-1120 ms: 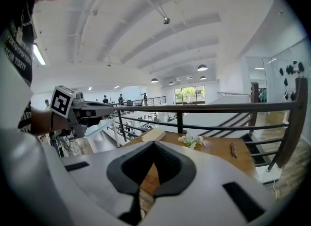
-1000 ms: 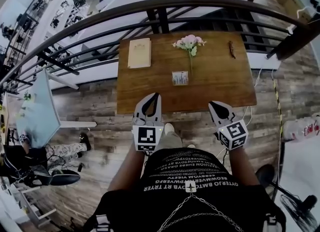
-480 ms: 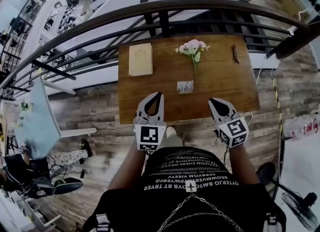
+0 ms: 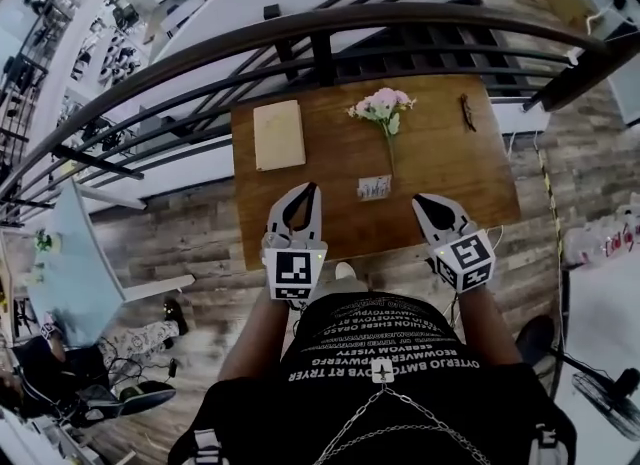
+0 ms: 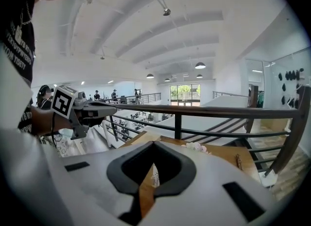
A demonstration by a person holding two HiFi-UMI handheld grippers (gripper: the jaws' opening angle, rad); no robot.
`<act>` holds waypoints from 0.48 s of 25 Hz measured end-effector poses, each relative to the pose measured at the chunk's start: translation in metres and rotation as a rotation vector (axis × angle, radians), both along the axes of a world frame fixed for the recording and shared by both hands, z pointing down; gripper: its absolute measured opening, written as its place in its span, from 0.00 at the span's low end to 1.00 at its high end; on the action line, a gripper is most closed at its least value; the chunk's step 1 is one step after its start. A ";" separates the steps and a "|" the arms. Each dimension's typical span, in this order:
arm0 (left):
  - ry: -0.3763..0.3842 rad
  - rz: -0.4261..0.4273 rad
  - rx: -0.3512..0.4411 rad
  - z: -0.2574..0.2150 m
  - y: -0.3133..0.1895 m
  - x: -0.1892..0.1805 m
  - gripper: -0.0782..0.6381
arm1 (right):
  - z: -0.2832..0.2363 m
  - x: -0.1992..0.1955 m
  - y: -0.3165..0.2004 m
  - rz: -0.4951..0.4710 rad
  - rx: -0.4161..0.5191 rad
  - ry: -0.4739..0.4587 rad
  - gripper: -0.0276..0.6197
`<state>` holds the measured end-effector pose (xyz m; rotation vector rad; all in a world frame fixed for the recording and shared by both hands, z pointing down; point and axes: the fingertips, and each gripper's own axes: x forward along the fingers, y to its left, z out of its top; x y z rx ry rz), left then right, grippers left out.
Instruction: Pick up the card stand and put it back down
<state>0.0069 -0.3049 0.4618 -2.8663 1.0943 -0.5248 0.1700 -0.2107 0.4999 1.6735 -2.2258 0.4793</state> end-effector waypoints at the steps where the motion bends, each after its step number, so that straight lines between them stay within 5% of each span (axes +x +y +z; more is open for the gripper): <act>1: 0.004 -0.001 0.001 -0.001 -0.006 -0.004 0.15 | -0.001 -0.002 -0.002 0.000 -0.003 0.007 0.06; 12: 0.013 0.054 -0.001 0.001 -0.027 -0.015 0.15 | 0.001 -0.021 -0.018 0.007 -0.035 0.041 0.06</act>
